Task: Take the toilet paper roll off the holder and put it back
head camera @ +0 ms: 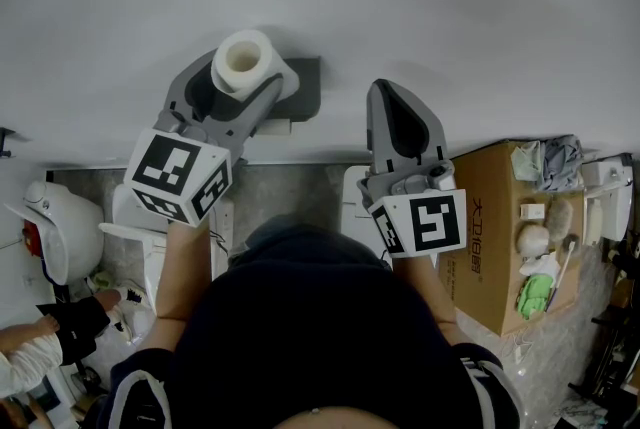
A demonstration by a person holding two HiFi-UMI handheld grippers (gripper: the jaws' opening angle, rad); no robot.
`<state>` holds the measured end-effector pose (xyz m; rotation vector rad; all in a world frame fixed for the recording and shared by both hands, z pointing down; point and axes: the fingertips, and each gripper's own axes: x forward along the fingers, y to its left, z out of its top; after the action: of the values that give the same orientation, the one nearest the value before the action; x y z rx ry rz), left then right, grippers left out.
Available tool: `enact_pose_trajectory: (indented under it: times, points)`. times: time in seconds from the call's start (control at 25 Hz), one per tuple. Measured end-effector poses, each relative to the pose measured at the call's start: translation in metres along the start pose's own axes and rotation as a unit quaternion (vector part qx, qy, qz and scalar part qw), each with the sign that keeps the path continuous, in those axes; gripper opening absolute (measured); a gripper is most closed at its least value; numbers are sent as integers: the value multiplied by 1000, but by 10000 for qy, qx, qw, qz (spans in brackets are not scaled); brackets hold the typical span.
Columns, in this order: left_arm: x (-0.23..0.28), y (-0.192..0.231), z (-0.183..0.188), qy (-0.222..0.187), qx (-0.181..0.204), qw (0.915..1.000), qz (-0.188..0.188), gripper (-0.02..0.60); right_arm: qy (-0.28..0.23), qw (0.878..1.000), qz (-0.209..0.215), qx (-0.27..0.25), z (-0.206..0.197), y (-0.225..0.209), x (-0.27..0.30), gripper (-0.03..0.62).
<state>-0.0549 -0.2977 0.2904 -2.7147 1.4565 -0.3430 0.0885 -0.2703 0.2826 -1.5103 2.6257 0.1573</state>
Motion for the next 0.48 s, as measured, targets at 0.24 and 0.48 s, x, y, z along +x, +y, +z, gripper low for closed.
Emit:
enact_pose_trajectory:
  times: [0.24, 0.48]
  points:
    - [2, -1, -4, 43, -20, 10000, -16, 298, -112, 9999, -24, 23, 4, -1, 0, 15]
    - [4, -2, -8, 64, -29, 10000, -24, 298, -67, 10000, -19, 5, 2, 0, -3, 15]
